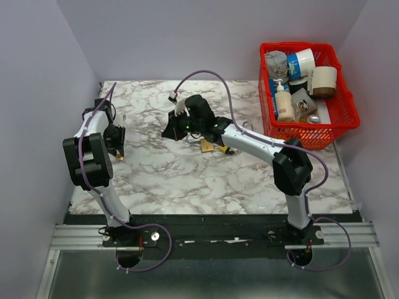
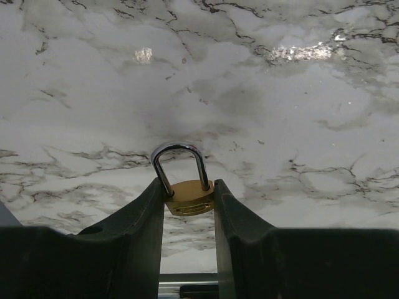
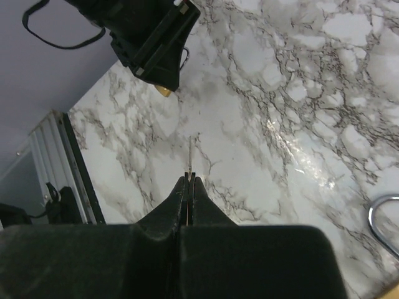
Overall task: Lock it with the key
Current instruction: Place the lock at the center of the board, then place the key at the center of the board.
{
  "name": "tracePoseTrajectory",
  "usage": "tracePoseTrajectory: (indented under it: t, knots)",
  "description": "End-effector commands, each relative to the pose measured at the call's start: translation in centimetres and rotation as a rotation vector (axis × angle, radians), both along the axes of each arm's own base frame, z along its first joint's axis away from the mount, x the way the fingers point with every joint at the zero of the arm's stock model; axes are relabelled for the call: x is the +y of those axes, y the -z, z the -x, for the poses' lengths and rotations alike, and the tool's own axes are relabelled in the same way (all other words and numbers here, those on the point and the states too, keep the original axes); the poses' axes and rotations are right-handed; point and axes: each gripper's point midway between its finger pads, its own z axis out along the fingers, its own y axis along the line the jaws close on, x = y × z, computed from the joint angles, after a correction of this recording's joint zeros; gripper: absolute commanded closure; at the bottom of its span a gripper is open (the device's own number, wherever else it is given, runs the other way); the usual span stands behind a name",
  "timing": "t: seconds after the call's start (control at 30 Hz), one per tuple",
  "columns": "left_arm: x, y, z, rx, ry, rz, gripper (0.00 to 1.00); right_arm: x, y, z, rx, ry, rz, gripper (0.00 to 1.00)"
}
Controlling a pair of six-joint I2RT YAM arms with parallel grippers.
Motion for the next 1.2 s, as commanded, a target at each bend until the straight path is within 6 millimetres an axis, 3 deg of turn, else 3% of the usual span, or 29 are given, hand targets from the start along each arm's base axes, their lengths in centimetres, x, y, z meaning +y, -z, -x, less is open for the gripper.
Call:
tracePoseTrajectory:
  t: [0.0,0.07,0.1,0.13,0.23,0.33,0.53,0.6,0.67,0.7,0.8,0.9,0.93,1.0,1.03,1.1,1.13,1.17]
  knots:
    - [2.2,0.6,-0.6,0.031,-0.004,-0.068,1.0,3.1,0.6,-1.2,0.126,0.024,-0.099,0.99]
    - [2.4,1.1,-0.7,0.037,-0.012,-0.066,1.0,3.7,1.5,-1.5,0.165,0.038,-0.102,0.99]
    - [2.4,1.4,-0.7,0.044,-0.018,-0.064,1.0,4.1,3.0,-1.7,0.213,0.054,-0.094,0.99]
    - [2.5,1.6,-0.6,0.05,-0.019,-0.062,0.99,4.7,2.3,-2.1,0.208,0.054,-0.126,0.99]
    - [3.1,2.2,-0.6,0.065,-0.022,-0.082,0.94,5.5,3.9,-2.1,0.282,0.067,-0.133,0.99]
    - [2.9,3.1,-0.5,0.082,-0.028,-0.073,0.85,6.2,4.1,-1.8,0.318,0.065,-0.144,0.99]
    - [2.3,3.7,-1.1,0.078,-0.056,-0.031,0.61,5.8,4.6,-1.1,0.325,0.069,-0.132,0.99]
    - [2.0,3.2,-1.5,0.063,-0.066,-0.013,0.44,5.4,4.3,-0.9,0.312,0.07,-0.128,0.99]
    - [1.9,2.1,-1.7,0.048,-0.071,-0.004,0.38,5.1,4.2,-1.0,0.306,0.079,-0.125,0.99]
    - [1.7,1.6,-1.8,0.037,-0.077,0.008,0.29,4.9,3.8,-0.9,0.296,0.081,-0.128,0.99]
    - [1.2,-1.4,-2.7,-0.022,-0.112,0.05,0.22,4.5,3.2,-0.9,0.278,0.087,-0.125,0.99]
    - [-0.8,-7.2,-4.4,-0.187,-0.147,0.183,0.26,3.5,1.6,-0.6,0.219,0.08,-0.107,0.99]
    - [-2.8,-10.4,-4.8,-0.27,-0.173,0.289,0.27,2.7,0.2,-0.1,0.196,0.079,-0.095,0.99]
    - [-5.3,-12.9,-4.6,-0.326,-0.212,0.431,0.32,1.4,0.0,-0.3,0.133,0.096,-0.065,0.99]
    - [-6.3,-15.6,-5.0,-0.424,-0.213,0.485,0.34,0.9,-0.7,-0.1,0.109,0.099,-0.066,0.99]
    - [-9.4,-16.7,-4.2,-0.411,-0.31,0.687,0.39,0.1,-1.9,0.1,0.076,0.109,-0.072,0.99]
    - [-10.1,-19.3,-4.8,-0.532,-0.278,0.741,0.43,0.0,-2.2,0.2,0.065,0.105,-0.077,0.99]
    - [-11.4,-18.5,-4.1,-0.471,-0.377,0.839,0.47,-0.1,-2.9,0.3,0.053,0.105,-0.089,0.99]
